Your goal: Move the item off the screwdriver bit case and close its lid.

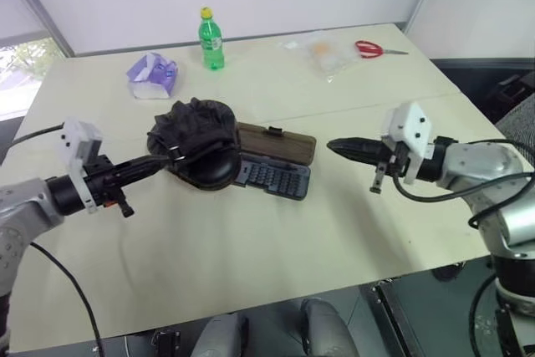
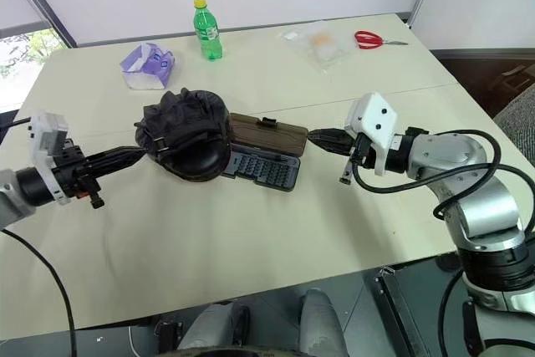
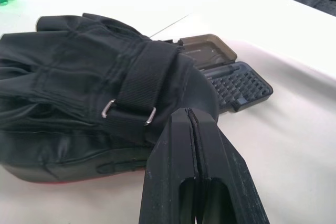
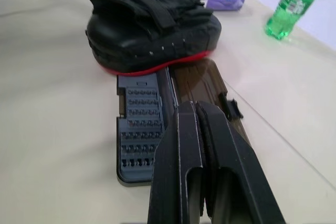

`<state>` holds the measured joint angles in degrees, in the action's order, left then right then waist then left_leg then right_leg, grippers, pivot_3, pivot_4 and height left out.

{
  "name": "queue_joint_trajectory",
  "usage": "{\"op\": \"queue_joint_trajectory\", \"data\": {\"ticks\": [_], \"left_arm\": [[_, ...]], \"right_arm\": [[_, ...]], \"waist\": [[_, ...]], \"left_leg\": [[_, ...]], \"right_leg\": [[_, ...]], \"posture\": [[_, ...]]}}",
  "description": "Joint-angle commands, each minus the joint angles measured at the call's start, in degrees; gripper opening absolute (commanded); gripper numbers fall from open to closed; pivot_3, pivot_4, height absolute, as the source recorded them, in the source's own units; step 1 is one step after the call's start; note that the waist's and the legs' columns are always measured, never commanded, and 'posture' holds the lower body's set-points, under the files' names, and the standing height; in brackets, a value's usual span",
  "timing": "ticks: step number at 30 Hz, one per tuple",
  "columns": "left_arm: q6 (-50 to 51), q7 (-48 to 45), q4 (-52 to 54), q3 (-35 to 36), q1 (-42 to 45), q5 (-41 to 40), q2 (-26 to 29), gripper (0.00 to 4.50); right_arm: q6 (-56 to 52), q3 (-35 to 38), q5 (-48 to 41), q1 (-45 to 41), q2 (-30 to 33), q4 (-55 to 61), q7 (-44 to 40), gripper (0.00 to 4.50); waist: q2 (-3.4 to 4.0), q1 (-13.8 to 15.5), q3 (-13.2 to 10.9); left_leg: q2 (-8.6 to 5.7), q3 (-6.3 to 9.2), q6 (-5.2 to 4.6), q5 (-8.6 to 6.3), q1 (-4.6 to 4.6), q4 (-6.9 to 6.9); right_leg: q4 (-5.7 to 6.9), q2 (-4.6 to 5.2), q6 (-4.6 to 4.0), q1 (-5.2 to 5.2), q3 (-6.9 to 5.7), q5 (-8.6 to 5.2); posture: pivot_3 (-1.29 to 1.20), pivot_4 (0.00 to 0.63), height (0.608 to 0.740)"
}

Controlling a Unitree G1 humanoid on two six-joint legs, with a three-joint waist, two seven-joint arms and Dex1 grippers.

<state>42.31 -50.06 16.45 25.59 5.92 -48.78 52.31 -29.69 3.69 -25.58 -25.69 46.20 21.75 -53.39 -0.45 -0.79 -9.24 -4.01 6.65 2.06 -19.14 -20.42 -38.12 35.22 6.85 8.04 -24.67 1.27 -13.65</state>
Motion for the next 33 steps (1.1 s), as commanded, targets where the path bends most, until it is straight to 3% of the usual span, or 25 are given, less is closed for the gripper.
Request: {"op": "queue_joint_trajectory", "data": {"ticks": [1,28,31,33], "left_arm": [[-0.7,-1.0,0.1,1.3,1.0,0.2,1.0,0.00],[5.1,6.7,6.3,-3.8,7.3,-1.6,-2.7,0.00],[2.0,6.2,7.4,-6.9,8.7,2.8,-1.6,0.87],[0.0,5.7,7.4,-8.4,9.5,5.3,-1.2,1.83]], "right_arm": [[0.3,1.1,-0.9,-1.3,0.4,1.8,0.1,0.06],[0.6,-0.6,-0.6,-2.7,-0.6,1.7,1.5,0.06],[1.2,-1.3,-0.1,-3.2,-1.0,1.2,1.8,0.00],[1.3,-1.6,0.2,-3.4,-1.4,1.0,1.9,0.00]], "waist": [[-0.01,0.0,0.0],[-0.02,0.2,0.0],[-0.02,0.1,0.0],[-0.02,0.1,0.0]], "left_leg": [[0.00,0.00,0.00,0.00,-0.01,0.00],[-0.02,0.00,0.08,0.04,-0.06,-0.02],[-0.02,0.00,0.08,0.04,-0.06,-0.02],[-0.02,-0.01,0.09,0.05,-0.05,-0.02]], "right_leg": [[0.00,0.00,0.00,0.00,0.00,0.00],[0.01,0.05,0.00,-0.03,0.01,0.00],[0.01,0.05,0.00,-0.04,0.01,0.00],[0.01,0.05,0.00,-0.04,0.00,0.00]], "posture": [[0.00,0.150,0.740],[0.00,0.150,0.740],[0.00,0.150,0.740],[0.00,0.150,0.740]]}}
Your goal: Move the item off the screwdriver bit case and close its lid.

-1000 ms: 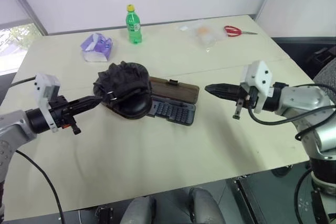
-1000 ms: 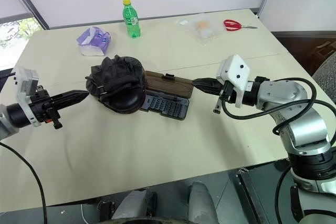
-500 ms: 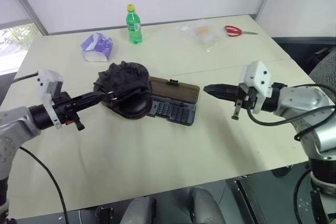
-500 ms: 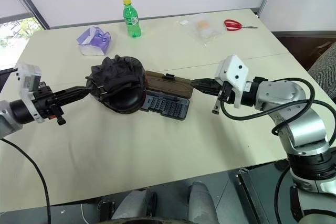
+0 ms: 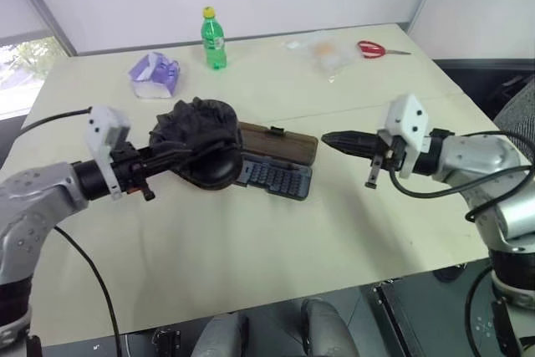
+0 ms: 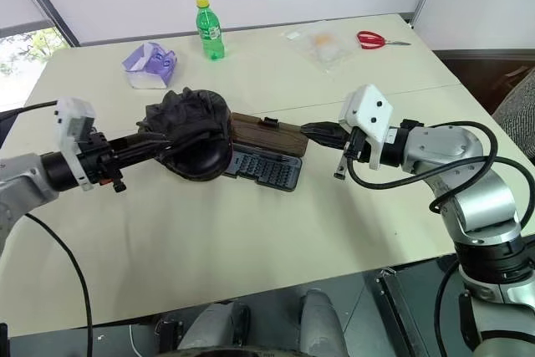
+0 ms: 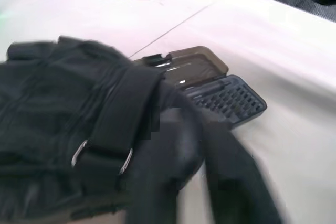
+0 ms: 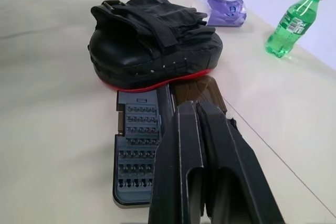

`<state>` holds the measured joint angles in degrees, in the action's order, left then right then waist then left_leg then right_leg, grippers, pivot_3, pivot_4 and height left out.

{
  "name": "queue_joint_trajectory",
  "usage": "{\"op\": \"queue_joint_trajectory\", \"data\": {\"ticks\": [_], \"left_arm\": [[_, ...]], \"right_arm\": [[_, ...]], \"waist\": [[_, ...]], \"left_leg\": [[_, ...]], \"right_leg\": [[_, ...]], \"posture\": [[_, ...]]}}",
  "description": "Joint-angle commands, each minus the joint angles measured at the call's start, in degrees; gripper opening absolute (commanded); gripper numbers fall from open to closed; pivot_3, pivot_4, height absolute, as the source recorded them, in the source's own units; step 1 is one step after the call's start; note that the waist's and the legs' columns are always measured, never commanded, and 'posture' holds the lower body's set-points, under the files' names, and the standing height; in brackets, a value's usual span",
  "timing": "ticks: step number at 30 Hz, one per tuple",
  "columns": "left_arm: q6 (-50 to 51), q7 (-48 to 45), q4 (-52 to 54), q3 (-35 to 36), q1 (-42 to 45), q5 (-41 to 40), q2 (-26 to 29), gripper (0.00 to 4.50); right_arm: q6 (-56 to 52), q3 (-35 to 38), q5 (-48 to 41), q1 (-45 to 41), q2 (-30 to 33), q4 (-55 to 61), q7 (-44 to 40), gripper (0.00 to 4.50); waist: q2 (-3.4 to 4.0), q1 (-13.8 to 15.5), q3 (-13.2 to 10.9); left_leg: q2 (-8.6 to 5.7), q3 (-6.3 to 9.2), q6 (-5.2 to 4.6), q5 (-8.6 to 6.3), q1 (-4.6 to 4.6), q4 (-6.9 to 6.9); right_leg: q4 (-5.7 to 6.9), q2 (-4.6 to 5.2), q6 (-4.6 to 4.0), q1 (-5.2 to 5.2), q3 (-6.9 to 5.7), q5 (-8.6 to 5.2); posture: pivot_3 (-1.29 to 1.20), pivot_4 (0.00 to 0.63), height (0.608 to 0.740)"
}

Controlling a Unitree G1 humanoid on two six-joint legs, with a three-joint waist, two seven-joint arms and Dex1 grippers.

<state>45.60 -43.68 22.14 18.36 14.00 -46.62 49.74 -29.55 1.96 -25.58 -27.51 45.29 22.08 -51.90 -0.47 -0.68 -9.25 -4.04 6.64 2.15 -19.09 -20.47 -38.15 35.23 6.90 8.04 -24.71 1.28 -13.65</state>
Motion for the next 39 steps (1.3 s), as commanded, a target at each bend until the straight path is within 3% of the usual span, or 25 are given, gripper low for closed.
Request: {"op": "queue_joint_trajectory", "data": {"ticks": [1,5,9,21,28,31,37,38,39], "left_arm": [[-4.8,-1.1,1.8,-2.2,1.7,4.9,1.7,2.30],[-9.8,-2.9,0.7,-5.3,3.1,10.3,2.3,4.41],[-15.9,-4.5,-2.0,-9.1,4.1,16.4,1.9,4.47],[-34.6,-1.3,-22.3,-16.4,8.4,32.5,-7.9,4.47],[-41.0,0.4,-30.9,-17.4,10.8,36.4,-11.4,4.47],[-42.0,0.7,-33.3,-17.1,11.1,36.4,-12.9,3.64],[-40.1,1.1,-33.3,-17.1,9.8,35.9,-14.0,0.42],[-39.8,1.5,-33.3,-16.9,9.6,36.0,-14.2,0.02],[-39.5,1.8,-33.1,-16.7,9.3,35.9,-14.3,0.02]], "right_arm": [[1.2,0.0,0.3,-1.6,-0.6,0.7,0.5,0.00],[1.6,-0.6,0.9,-1.8,-1.3,0.6,0.9,0.00],[1.5,-0.7,1.1,-1.2,-2.1,1.5,1.6,0.00],[1.2,-0.2,1.3,1.3,-3.0,3.8,3.6,0.00],[0.6,0.4,1.2,2.9,-2.9,5.6,4.8,0.00],[0.3,0.4,1.2,3.5,-2.9,6.4,5.5,0.00],[0.3,0.5,1.1,3.6,-2.7,6.3,5.7,0.00],[0.4,0.4,1.2,3.6,-2.6,6.2,5.7,0.00],[0.4,0.4,1.2,3.6,-2.6,6.1,5.7,0.00]], "waist": [[0.00,0.0,0.0],[0.00,0.0,0.0],[0.00,0.0,0.0],[-0.01,0.2,0.0],[0.00,0.3,0.0],[-0.01,0.3,0.0],[-0.01,0.1,0.0],[-0.01,0.1,0.0],[0.00,0.1,0.1]], "left_leg": [[0.00,0.00,0.00,0.00,0.00,0.00],[0.00,-0.01,0.00,0.00,-0.02,0.01],[0.00,-0.02,0.00,0.00,-0.01,0.01],[-0.02,-0.02,0.00,0.00,-0.04,-0.04],[-0.03,-0.01,0.01,0.01,0.03,-0.09],[-0.04,0.00,0.03,0.02,0.04,-0.12],[-0.03,0.00,0.03,0.02,0.08,-0.12],[-0.03,0.00,0.03,0.02,0.08,-0.12],[-0.03,0.00,0.03,0.02,0.08,-0.12]], "right_leg": [[0.00,0.00,0.00,0.00,0.00,0.00],[-0.01,0.00,0.00,-0.01,0.00,0.00],[-0.01,0.00,0.00,-0.01,0.00,0.00],[0.01,0.00,0.01,-0.01,-0.02,0.01],[0.08,0.01,0.02,0.03,-0.02,0.01],[0.09,0.01,0.03,0.07,-0.02,0.02],[0.11,0.00,0.04,0.08,-0.02,0.02],[0.11,0.00,0.04,0.08,-0.02,0.02],[0.11,0.00,0.04,0.08,-0.02,0.02]], "posture": [[0.00,0.150,0.740],[0.00,0.150,0.740],[0.00,0.150,0.740],[0.00,0.150,0.740],[0.00,0.150,0.740],[0.00,0.150,0.740],[0.00,0.150,0.740],[0.00,0.150,0.740],[0.00,0.150,0.740]]}}
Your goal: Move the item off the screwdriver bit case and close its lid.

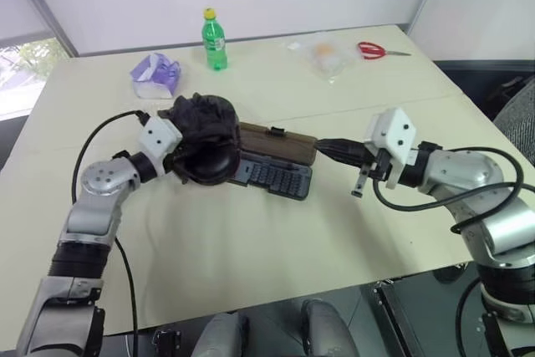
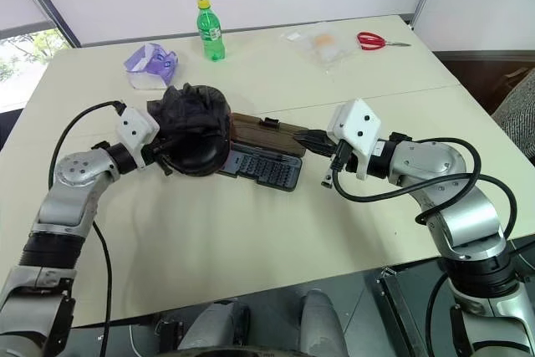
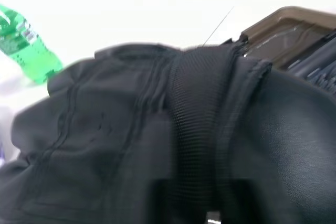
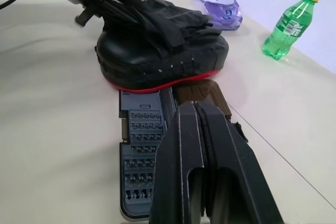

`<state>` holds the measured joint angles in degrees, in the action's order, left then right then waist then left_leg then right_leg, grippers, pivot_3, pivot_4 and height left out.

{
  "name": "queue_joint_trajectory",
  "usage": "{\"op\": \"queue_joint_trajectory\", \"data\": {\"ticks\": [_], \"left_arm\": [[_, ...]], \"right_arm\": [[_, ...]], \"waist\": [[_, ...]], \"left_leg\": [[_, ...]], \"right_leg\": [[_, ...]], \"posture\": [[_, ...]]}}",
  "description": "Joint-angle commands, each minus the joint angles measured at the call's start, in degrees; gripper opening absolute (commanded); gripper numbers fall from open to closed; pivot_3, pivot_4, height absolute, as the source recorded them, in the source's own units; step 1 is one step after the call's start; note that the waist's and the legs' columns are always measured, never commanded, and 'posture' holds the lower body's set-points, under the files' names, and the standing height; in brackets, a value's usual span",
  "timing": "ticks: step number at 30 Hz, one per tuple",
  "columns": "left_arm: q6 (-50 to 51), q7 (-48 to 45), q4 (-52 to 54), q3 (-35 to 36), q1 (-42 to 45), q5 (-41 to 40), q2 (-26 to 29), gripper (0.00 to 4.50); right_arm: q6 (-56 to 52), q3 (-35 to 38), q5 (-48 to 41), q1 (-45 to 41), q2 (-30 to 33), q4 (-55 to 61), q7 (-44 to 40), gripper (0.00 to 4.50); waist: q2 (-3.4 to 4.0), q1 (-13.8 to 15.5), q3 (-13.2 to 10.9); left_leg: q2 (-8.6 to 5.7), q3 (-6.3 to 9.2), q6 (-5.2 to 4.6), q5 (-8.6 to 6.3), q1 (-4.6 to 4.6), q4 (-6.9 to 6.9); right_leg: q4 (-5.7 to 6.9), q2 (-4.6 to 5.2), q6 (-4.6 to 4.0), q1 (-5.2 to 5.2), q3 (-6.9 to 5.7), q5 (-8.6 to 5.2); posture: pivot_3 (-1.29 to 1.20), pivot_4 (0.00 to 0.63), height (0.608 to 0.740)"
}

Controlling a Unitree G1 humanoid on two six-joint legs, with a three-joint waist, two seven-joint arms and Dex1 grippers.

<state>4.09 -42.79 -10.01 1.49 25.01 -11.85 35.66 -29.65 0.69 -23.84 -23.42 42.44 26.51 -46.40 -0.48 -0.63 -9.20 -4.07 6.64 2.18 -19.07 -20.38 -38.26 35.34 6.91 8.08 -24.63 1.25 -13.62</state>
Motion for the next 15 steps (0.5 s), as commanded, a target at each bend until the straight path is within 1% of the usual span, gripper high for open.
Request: {"op": "queue_joint_trajectory", "data": {"ticks": [1,3,8,15], "left_arm": [[2.3,1.1,-0.7,0.3,-1.9,1.1,-0.2,0.02],[2.8,2.3,0.1,0.8,-2.6,1.3,-0.3,0.02],[3.0,9.9,1.7,3.5,-3.9,3.5,-0.2,0.02],[0.3,28.9,1.8,11.5,-5.5,10.4,-0.4,0.02]], "right_arm": [[0.5,1.6,-0.6,-0.6,0.2,1.7,0.2,0.00],[0.5,1.5,-0.6,-0.7,0.2,1.5,0.1,0.00],[0.9,0.7,-0.6,-1.1,-0.3,0.7,-0.3,0.00],[1.8,-1.2,-0.2,-2.4,-1.8,-1.0,-1.5,0.00]], "waist": [[0.01,0.1,0.0],[0.01,0.0,0.0],[0.02,-0.1,0.0],[0.00,-0.4,0.0]], "left_leg": [[0.00,0.00,0.00,0.00,0.00,0.00],[0.00,0.00,0.00,0.00,0.00,0.00],[0.01,0.00,0.00,0.00,0.02,0.01],[0.04,-0.02,0.00,0.00,-0.04,0.06]], "right_leg": [[0.00,0.00,0.00,0.00,0.00,0.00],[0.00,0.00,0.00,0.00,0.00,0.00],[0.00,0.00,0.00,0.00,0.01,0.00],[0.03,-0.02,0.01,-0.14,0.02,0.00]], "posture": [[0.00,0.150,0.740],[0.00,0.150,0.740],[0.00,0.150,0.740],[0.00,0.150,0.740]]}}
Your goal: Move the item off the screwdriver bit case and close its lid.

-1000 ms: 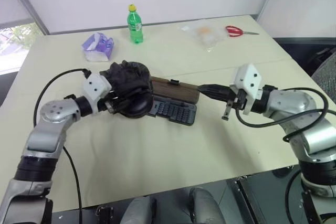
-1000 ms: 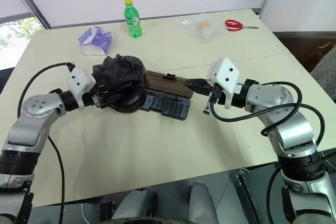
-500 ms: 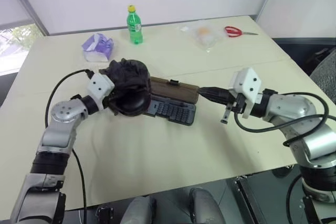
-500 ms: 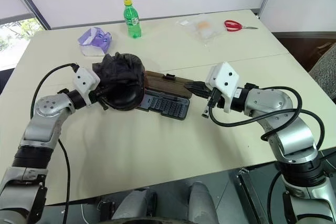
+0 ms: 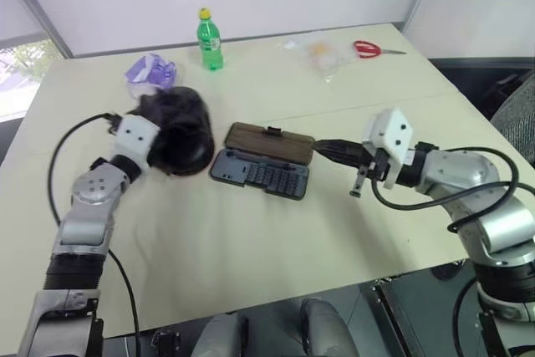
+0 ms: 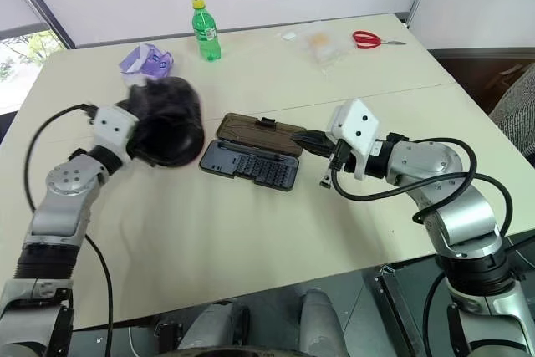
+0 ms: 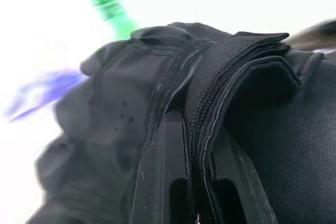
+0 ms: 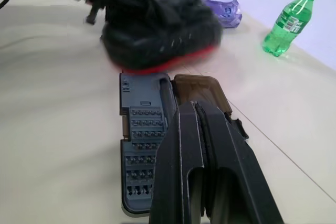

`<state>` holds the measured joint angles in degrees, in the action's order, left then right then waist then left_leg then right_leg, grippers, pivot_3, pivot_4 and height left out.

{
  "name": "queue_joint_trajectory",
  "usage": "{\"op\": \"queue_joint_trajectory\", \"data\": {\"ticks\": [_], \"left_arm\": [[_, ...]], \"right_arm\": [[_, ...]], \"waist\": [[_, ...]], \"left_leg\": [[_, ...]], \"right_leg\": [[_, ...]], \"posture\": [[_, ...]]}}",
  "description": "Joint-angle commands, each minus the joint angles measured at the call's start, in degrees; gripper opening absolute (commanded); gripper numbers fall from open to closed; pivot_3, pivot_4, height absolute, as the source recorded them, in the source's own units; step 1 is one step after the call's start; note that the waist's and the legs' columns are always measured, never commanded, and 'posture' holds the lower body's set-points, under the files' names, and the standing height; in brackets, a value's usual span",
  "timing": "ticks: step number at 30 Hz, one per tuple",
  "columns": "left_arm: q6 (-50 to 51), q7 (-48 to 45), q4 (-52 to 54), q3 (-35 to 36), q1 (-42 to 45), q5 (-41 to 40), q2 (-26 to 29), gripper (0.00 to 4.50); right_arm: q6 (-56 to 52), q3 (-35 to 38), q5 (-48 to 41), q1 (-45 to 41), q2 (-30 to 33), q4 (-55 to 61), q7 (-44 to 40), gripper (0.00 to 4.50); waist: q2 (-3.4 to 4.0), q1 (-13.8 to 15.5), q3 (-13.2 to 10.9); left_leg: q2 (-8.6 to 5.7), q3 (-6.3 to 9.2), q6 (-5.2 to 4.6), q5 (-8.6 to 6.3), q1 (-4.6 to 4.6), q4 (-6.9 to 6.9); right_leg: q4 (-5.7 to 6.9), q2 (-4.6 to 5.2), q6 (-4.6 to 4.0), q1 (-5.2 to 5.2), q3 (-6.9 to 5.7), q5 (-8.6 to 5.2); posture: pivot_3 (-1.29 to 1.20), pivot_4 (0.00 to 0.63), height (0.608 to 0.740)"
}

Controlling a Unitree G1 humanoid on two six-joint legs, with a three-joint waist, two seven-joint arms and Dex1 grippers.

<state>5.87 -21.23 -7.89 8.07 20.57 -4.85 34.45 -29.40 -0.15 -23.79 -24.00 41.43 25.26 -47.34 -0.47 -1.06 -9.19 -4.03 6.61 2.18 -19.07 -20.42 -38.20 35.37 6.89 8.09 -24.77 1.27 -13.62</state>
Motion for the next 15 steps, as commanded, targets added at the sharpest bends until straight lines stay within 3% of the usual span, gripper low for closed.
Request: {"op": "queue_joint_trajectory", "data": {"ticks": [1,6,15], "left_arm": [[-2.2,9.1,-0.6,5.6,-1.6,4.6,1.1,0.02],[-2.8,16.3,-0.5,10.6,-5.8,8.2,2.6,0.02],[5.6,21.6,0.9,20.8,-12.2,6.4,2.5,0.02]], "right_arm": [[1.7,-0.6,-0.2,-2.1,-0.9,0.0,-0.8,0.00],[2.6,-2.3,0.2,-3.9,-2.0,-1.9,-2.2,0.00],[4.0,-4.5,0.9,-6.1,-3.8,-4.6,-4.2,0.00]], "waist": [[-0.01,0.1,0.0],[-0.03,0.4,0.0],[-0.03,0.3,0.0]], "left_leg": [[0.00,0.00,0.00,0.00,-0.03,0.01],[-0.02,0.01,0.00,0.00,-0.10,0.00],[-0.01,0.02,0.01,0.00,-0.10,0.02]], "right_leg": [[-0.01,0.00,0.00,-0.02,0.00,0.00],[-0.05,0.03,0.00,-0.06,0.00,0.00],[-0.03,0.04,0.00,-0.08,-0.01,0.00]], "posture": [[0.00,0.150,0.740],[0.00,0.150,0.740],[0.00,0.150,0.740]]}}
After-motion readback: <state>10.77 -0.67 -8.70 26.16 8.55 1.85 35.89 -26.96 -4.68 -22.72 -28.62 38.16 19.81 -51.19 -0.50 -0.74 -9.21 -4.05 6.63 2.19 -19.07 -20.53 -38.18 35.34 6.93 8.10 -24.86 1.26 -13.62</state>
